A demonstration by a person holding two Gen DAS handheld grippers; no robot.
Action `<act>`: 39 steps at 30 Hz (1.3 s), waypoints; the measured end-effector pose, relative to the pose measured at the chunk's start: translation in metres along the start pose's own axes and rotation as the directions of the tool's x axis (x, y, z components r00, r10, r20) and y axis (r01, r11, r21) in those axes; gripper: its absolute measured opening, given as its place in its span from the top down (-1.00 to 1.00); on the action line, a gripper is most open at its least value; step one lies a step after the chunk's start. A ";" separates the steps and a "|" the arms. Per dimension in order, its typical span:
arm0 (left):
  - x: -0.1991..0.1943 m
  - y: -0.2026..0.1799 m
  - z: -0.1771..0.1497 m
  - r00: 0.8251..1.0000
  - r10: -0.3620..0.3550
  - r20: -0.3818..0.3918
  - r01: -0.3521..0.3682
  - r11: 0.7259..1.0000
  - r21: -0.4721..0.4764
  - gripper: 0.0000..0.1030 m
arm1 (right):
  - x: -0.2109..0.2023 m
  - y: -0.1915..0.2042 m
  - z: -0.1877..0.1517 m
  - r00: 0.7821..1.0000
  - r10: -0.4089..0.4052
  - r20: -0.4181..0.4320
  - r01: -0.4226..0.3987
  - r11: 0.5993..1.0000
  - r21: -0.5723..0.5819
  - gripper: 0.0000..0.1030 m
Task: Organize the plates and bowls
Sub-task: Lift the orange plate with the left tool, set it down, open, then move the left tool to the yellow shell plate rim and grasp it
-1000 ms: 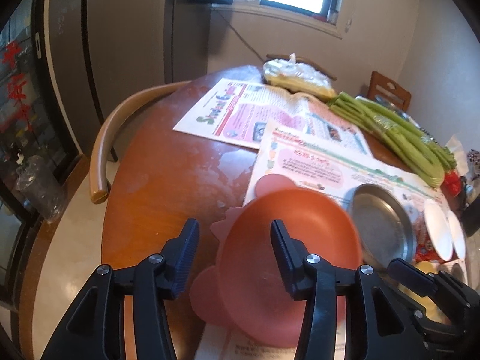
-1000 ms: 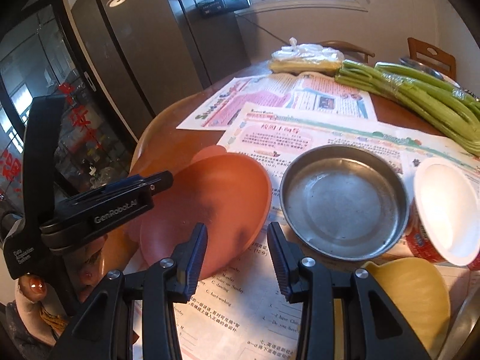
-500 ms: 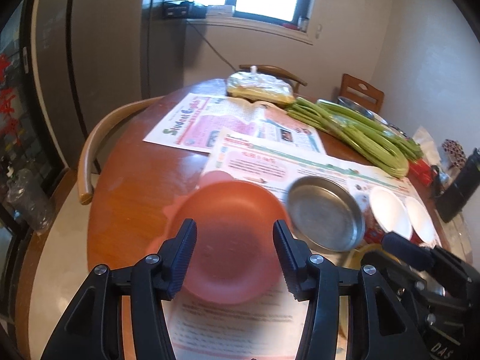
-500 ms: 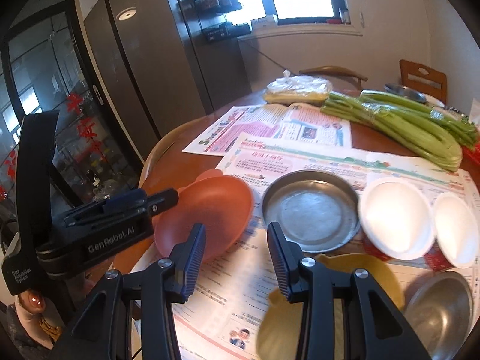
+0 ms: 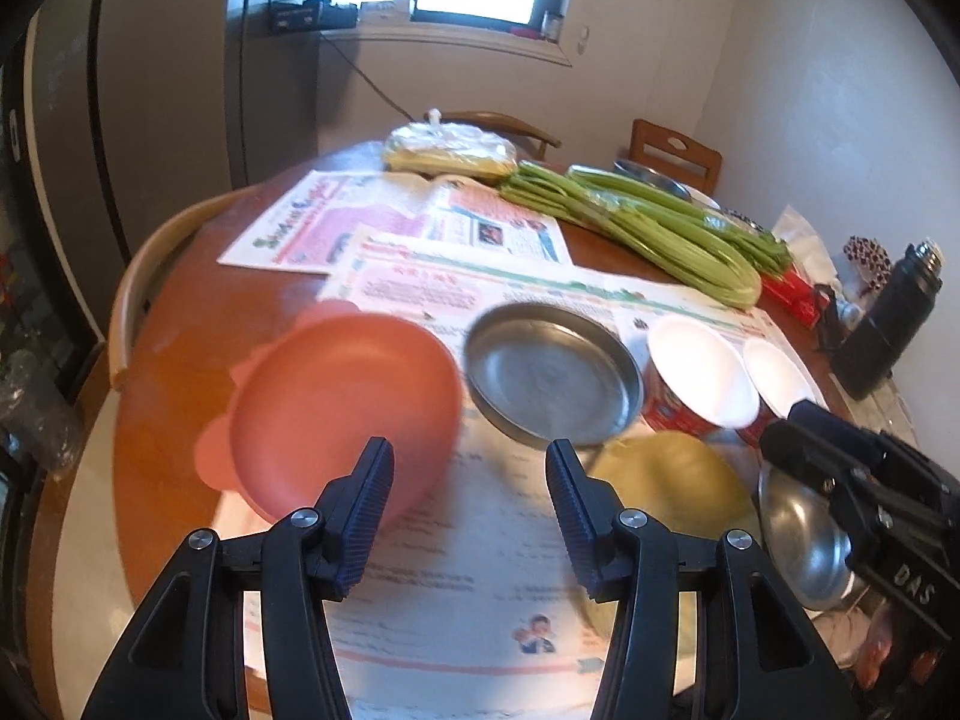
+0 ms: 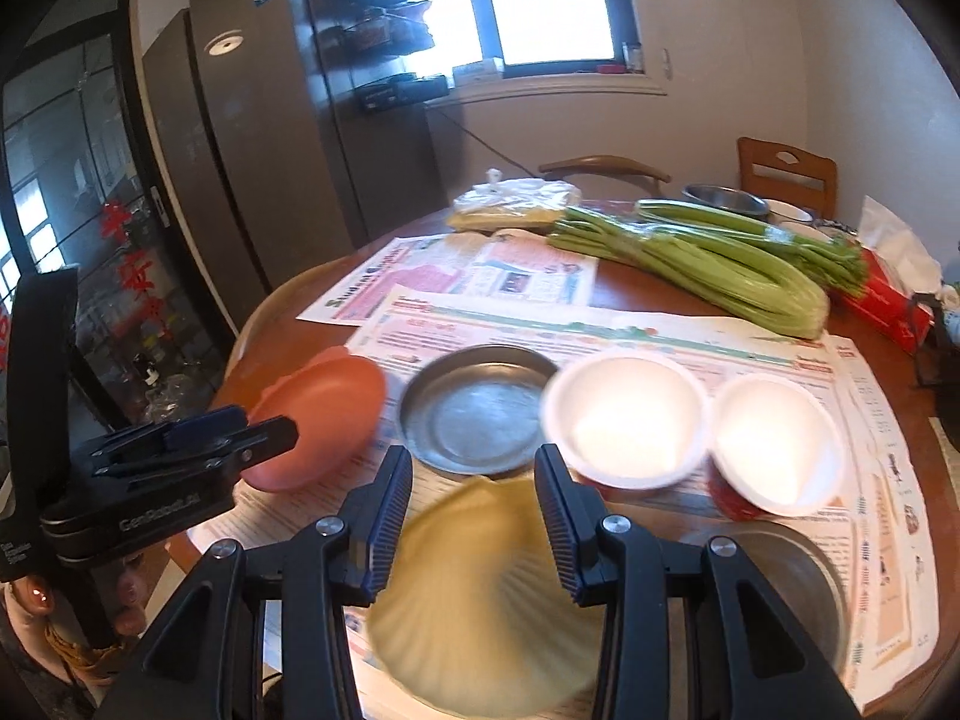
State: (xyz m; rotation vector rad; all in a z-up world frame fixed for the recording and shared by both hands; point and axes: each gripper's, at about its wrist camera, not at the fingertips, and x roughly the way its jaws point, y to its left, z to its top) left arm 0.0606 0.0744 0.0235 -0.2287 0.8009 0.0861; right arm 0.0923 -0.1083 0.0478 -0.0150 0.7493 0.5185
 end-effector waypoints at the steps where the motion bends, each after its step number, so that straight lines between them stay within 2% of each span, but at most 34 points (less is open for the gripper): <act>1: 0.002 -0.004 -0.003 1.000 -0.012 -0.015 0.012 1.000 0.000 -0.06 | -0.001 -0.003 -0.002 1.000 -0.014 -0.004 0.014 1.000 -0.005 0.18; 4: 0.010 -0.014 -0.013 0.999 -0.019 -0.047 0.019 1.000 0.011 -0.06 | 0.001 -0.015 -0.006 0.998 -0.052 -0.020 0.052 0.999 -0.013 0.18; 11: 0.027 -0.031 -0.032 0.994 -0.016 -0.106 0.020 0.999 0.041 -0.05 | 0.022 -0.029 -0.018 0.992 -0.048 -0.115 0.043 0.998 -0.045 0.18; 13: 0.032 -0.034 -0.036 0.992 -0.016 -0.121 0.022 0.999 0.049 -0.06 | 0.027 -0.027 -0.019 0.990 -0.069 -0.124 0.060 0.995 -0.077 0.18; 17: 0.041 -0.041 -0.041 0.989 -0.009 -0.145 0.018 0.998 0.062 -0.05 | 0.040 -0.030 -0.019 0.987 -0.057 -0.153 0.043 0.995 -0.094 0.18; 25: 0.059 -0.055 -0.048 0.982 0.002 -0.186 0.017 0.995 0.096 -0.05 | 0.066 -0.029 -0.025 0.967 -0.100 -0.233 0.062 0.984 -0.166 0.18; 31: 0.064 -0.055 -0.050 0.982 0.003 -0.189 0.011 0.997 0.074 -0.05 | 0.086 -0.029 -0.025 0.953 -0.124 -0.276 0.073 0.980 -0.187 0.18; 34: 0.065 -0.053 -0.050 0.984 0.031 -0.174 -0.017 0.997 0.080 -0.05 | 0.086 -0.028 -0.026 0.952 -0.119 -0.281 0.070 0.982 -0.178 0.18; 39: 0.066 -0.040 -0.046 0.986 0.069 -0.153 -0.058 0.996 0.073 0.05 | 0.081 -0.027 -0.026 0.954 -0.041 -0.297 0.009 0.994 -0.107 0.18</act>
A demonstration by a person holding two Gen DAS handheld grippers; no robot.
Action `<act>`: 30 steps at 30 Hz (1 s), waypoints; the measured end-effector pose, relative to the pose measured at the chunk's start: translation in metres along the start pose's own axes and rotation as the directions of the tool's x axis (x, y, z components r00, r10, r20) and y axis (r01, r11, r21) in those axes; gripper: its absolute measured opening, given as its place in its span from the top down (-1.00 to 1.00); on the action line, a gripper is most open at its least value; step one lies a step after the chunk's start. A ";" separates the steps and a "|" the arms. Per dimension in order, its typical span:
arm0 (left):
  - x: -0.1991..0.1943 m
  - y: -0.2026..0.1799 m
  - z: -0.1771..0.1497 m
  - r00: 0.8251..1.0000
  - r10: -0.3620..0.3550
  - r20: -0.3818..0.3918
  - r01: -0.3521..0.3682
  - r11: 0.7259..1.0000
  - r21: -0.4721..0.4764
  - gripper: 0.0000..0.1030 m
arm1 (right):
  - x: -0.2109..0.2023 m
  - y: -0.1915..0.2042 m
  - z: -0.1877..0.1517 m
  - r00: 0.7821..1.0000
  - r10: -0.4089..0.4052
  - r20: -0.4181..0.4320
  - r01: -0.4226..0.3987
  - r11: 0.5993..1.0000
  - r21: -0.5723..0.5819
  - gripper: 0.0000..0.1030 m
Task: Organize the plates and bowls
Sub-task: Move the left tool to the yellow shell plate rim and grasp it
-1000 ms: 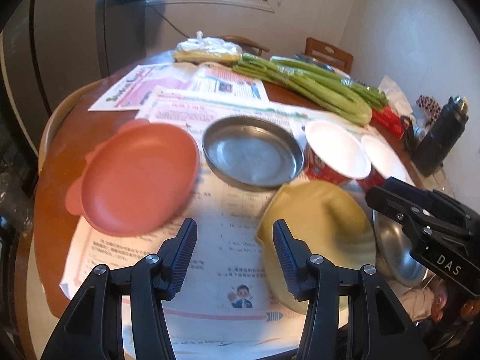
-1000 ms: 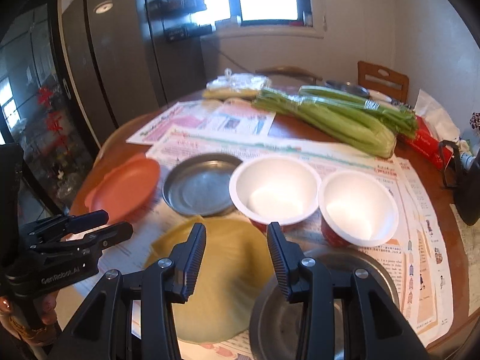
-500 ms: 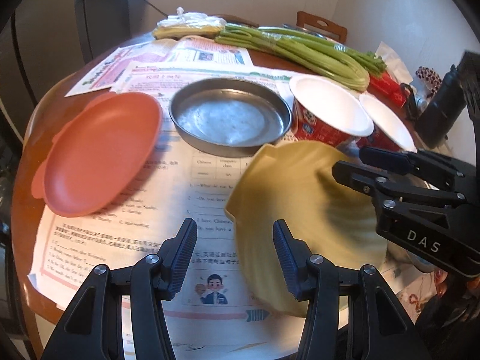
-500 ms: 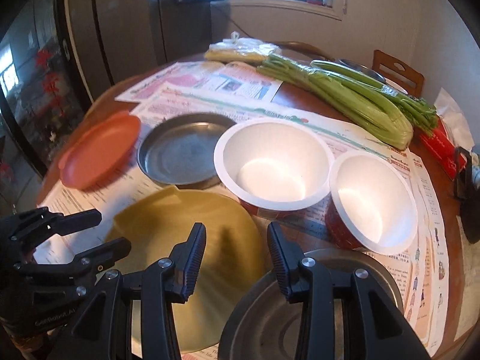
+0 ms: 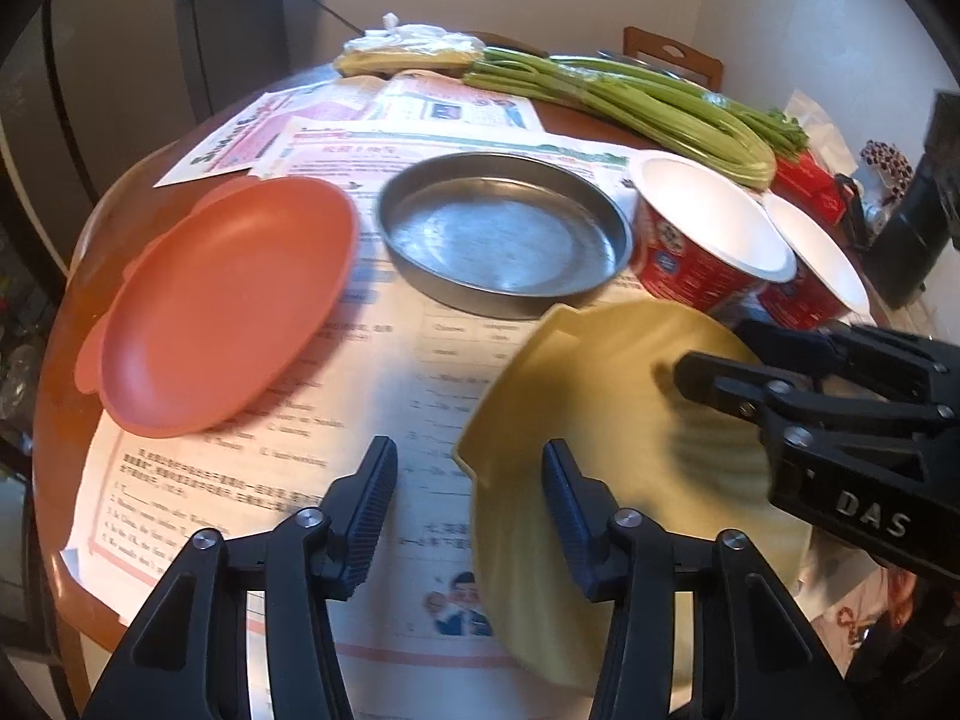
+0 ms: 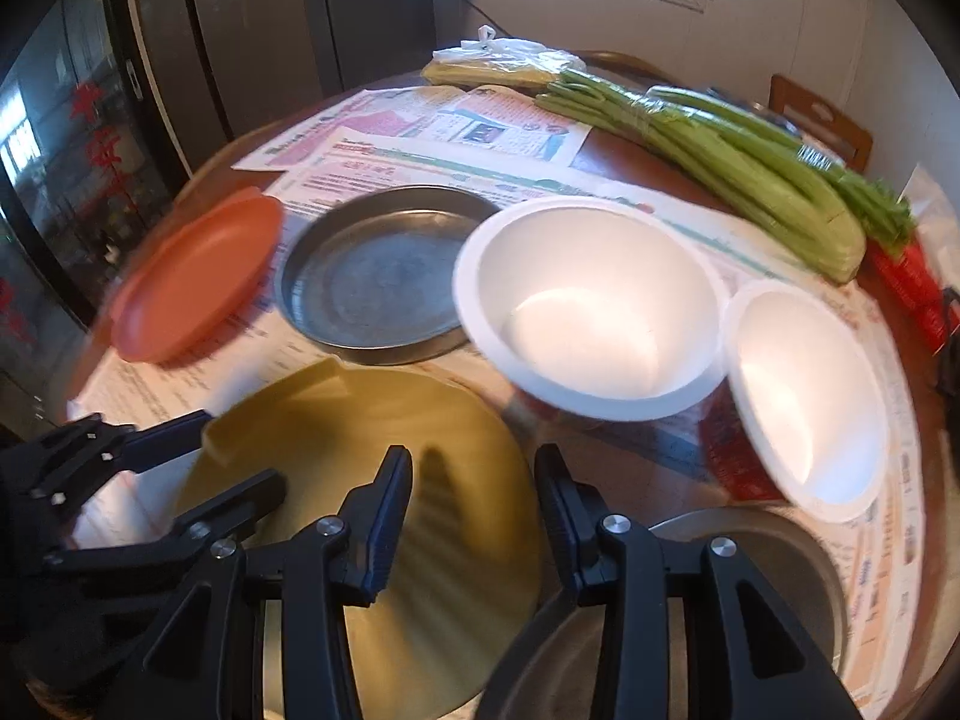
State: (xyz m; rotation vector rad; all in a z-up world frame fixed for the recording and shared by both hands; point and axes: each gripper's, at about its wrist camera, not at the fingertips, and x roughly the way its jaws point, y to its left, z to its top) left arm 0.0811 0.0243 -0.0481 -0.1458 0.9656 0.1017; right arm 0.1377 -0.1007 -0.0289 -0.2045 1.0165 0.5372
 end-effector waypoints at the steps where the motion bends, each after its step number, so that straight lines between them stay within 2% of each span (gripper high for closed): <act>1: 0.000 0.003 0.001 1.000 0.004 0.002 -0.004 1.000 -0.006 0.05 | 0.000 0.001 0.000 1.000 0.006 -0.001 -0.006 1.000 0.005 0.18; 12: 0.002 0.053 0.013 0.999 0.031 0.013 -0.029 0.991 -0.131 0.05 | 0.003 0.027 -0.003 0.992 0.125 -0.007 -0.125 0.991 0.043 0.18; 22: -0.016 0.066 0.002 0.999 0.032 0.035 -0.027 0.989 -0.148 0.04 | 0.007 0.050 -0.010 0.995 0.100 -0.011 -0.100 0.995 0.013 0.18; 30: -0.017 0.060 -0.014 1.000 0.010 0.019 -0.007 0.989 -0.147 0.04 | 0.010 0.058 -0.019 0.994 0.104 -0.024 -0.104 0.995 -0.002 0.18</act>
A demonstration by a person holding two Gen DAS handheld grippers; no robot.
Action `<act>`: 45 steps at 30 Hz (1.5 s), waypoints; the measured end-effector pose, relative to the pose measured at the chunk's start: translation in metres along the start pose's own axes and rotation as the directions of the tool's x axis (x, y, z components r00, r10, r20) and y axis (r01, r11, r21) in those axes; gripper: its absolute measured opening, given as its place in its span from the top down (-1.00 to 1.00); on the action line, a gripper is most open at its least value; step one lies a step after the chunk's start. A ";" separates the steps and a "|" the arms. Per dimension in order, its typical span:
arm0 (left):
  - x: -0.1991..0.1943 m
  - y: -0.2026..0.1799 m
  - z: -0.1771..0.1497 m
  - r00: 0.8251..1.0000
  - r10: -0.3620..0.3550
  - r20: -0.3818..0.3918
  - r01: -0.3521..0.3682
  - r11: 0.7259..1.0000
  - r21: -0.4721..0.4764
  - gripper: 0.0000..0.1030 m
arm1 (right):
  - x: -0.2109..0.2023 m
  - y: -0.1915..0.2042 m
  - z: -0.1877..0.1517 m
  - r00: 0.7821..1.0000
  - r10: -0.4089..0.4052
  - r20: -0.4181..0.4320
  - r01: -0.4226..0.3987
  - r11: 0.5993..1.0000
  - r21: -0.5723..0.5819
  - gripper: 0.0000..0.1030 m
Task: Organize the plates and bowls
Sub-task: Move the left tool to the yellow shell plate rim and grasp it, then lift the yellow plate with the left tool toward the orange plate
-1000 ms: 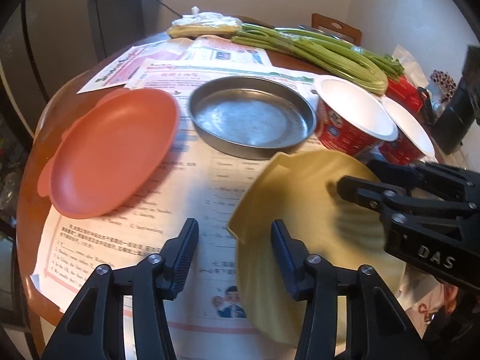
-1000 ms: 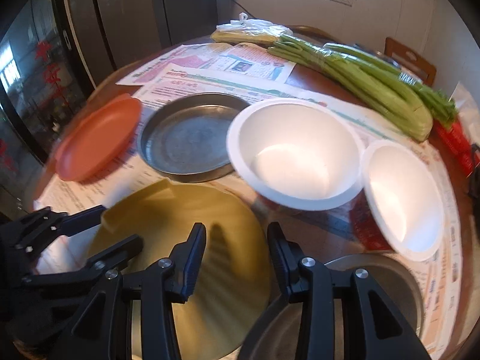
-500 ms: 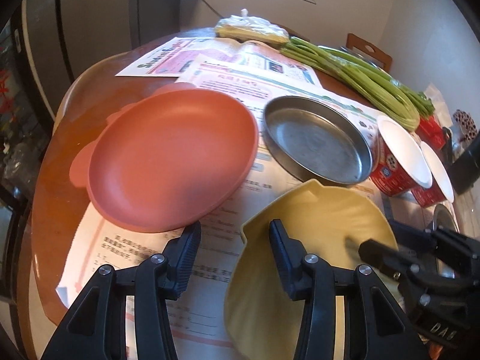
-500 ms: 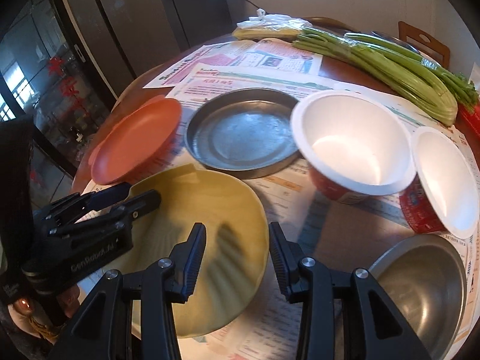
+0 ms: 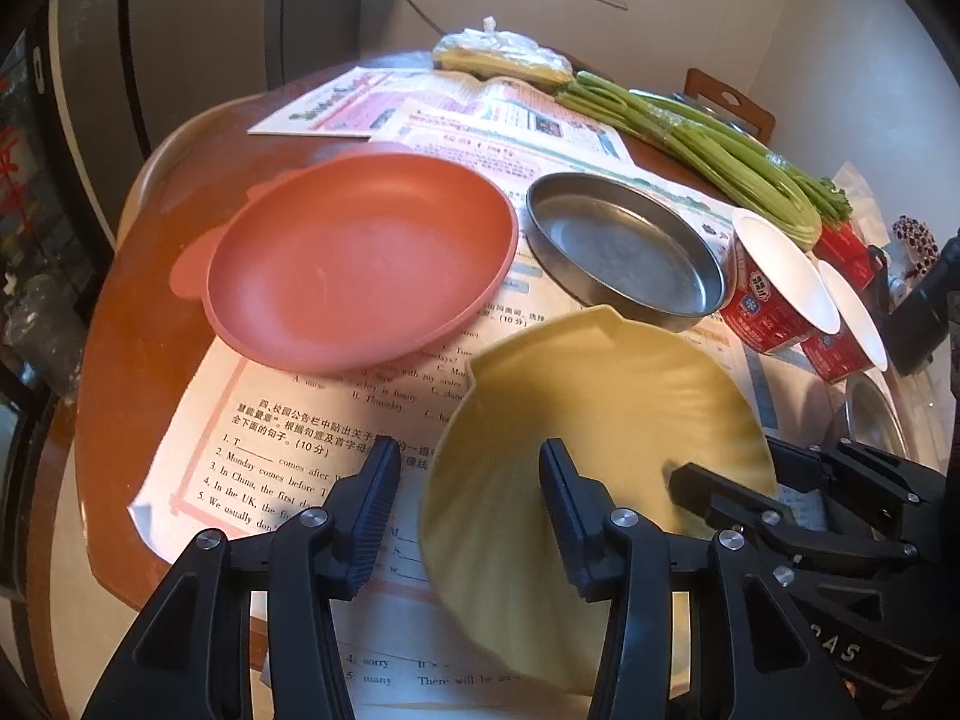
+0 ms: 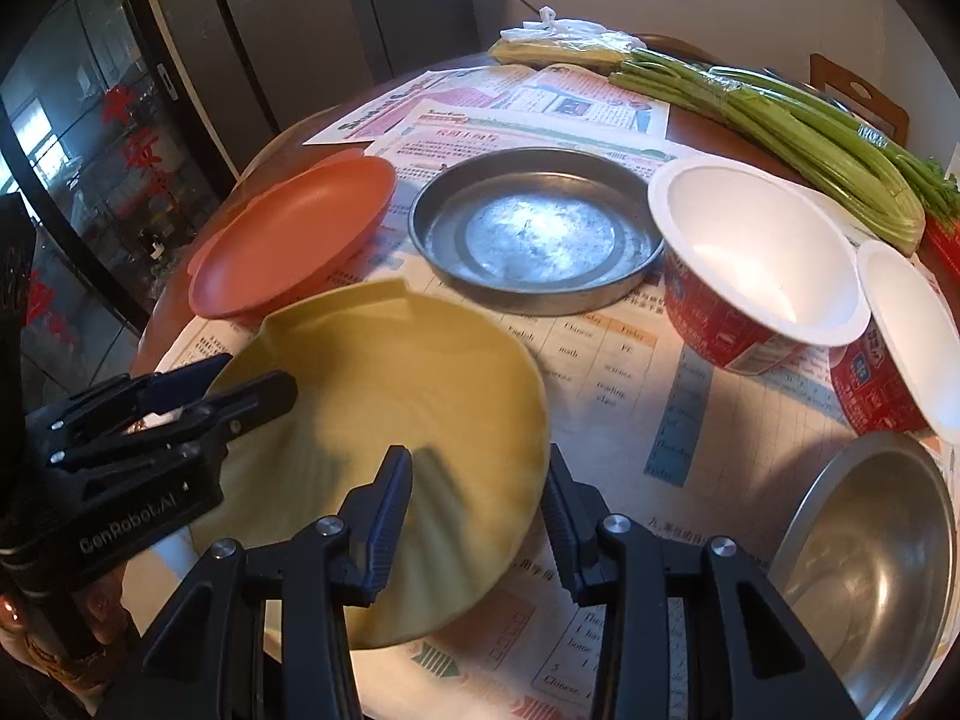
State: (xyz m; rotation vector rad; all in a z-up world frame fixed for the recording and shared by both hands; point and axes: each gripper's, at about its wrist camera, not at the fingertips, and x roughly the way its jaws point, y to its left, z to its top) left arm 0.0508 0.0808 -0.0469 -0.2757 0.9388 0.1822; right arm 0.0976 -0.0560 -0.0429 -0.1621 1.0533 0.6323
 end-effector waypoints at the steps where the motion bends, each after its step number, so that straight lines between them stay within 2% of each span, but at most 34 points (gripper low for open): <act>1: 0.000 -0.002 -0.001 1.000 0.002 0.002 -0.002 1.000 0.004 0.04 | 0.000 0.001 -0.001 1.000 -0.004 0.002 0.004 1.000 -0.006 0.18; 6: -0.001 -0.007 -0.003 1.000 0.002 0.007 -0.003 1.000 0.013 0.04 | -0.002 0.005 -0.005 1.000 0.012 0.003 -0.012 1.000 -0.008 0.14; 9: -0.004 -0.006 -0.002 1.000 -0.024 0.000 0.024 1.000 -0.002 0.04 | -0.004 0.004 -0.007 1.000 0.016 0.008 -0.016 1.000 0.001 0.14; 23: -0.038 -0.006 0.007 0.996 -0.029 0.087 0.029 1.000 -0.002 0.04 | -0.036 0.012 0.003 0.995 0.049 0.083 -0.049 0.999 0.002 0.14; 30: -0.053 0.010 0.014 0.991 -0.031 0.134 0.036 0.999 -0.038 0.04 | -0.046 0.026 0.020 0.990 0.059 0.126 -0.056 0.998 -0.033 0.14; 35: -0.063 0.025 0.022 0.984 -0.014 0.176 0.026 0.998 -0.065 0.05 | -0.051 0.044 0.034 0.985 0.031 0.168 -0.017 0.996 -0.085 0.15; 45: -0.070 0.064 0.043 0.975 0.005 0.222 0.025 0.991 -0.130 0.05 | -0.042 0.077 0.074 0.983 0.040 0.181 -0.012 0.988 -0.153 0.16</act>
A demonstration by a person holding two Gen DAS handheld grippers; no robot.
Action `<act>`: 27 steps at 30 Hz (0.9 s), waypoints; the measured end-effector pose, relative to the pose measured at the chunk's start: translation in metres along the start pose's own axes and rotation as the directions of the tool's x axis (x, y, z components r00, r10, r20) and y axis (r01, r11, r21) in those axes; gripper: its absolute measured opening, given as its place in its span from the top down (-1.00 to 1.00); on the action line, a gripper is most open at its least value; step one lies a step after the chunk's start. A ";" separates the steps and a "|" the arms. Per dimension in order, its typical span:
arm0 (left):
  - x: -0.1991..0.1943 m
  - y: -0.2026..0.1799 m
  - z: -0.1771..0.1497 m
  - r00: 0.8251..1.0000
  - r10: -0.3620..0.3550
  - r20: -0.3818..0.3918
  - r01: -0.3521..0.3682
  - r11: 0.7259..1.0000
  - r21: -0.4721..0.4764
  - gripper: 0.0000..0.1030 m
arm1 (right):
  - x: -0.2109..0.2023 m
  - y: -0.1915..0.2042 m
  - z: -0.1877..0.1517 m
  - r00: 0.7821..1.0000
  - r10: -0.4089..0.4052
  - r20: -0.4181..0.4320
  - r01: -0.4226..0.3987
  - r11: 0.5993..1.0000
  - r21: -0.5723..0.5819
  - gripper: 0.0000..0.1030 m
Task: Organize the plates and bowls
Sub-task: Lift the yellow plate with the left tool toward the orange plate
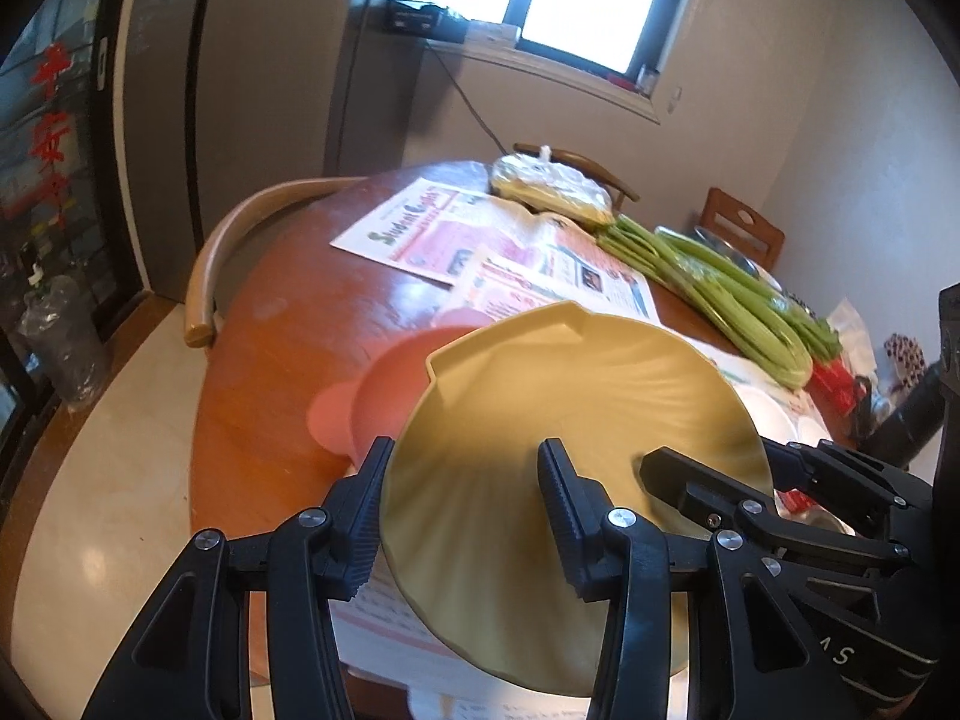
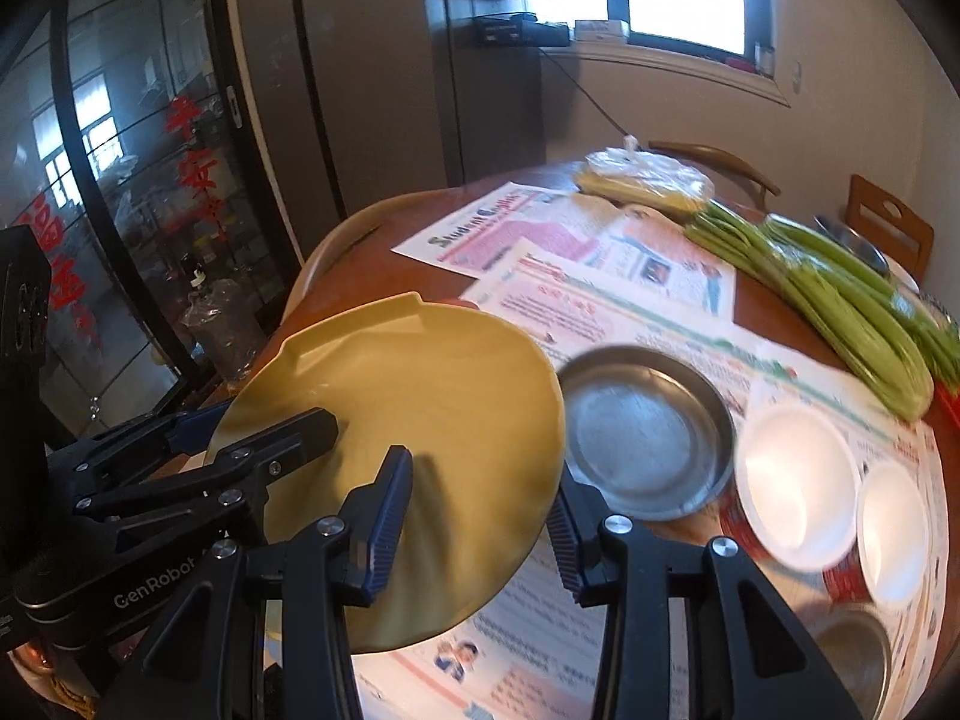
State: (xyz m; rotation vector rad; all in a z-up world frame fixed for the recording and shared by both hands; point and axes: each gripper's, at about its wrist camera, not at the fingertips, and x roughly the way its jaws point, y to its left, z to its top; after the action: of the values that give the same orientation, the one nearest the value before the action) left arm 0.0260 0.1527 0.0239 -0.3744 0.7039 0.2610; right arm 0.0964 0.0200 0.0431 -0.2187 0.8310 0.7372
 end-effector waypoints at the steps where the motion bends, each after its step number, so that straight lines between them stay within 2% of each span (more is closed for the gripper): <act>1: 0.001 0.003 0.003 1.000 0.007 0.006 -0.007 1.000 -0.002 0.06 | 0.002 0.002 0.004 1.000 0.006 -0.001 -0.006 1.000 -0.004 0.16; 9: 0.023 0.022 0.021 0.998 0.058 0.009 -0.058 0.998 -0.004 0.06 | 0.035 0.014 0.030 1.000 0.017 -0.005 -0.017 0.999 -0.037 0.16; 18: 0.066 0.031 0.021 0.993 0.100 -0.055 -0.100 0.995 0.003 0.10 | 0.084 0.005 0.031 0.997 -0.008 -0.073 0.006 1.000 -0.031 0.17; 27: 0.082 0.034 0.020 0.991 0.120 -0.056 -0.119 0.993 0.015 0.12 | 0.102 0.002 0.032 0.996 -0.031 -0.081 0.029 0.999 -0.028 0.17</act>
State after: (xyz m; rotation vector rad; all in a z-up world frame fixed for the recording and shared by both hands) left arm 0.0857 0.2001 -0.0249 -0.3302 0.7843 0.3610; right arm 0.1597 0.0874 -0.0104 -0.2865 0.8935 0.7153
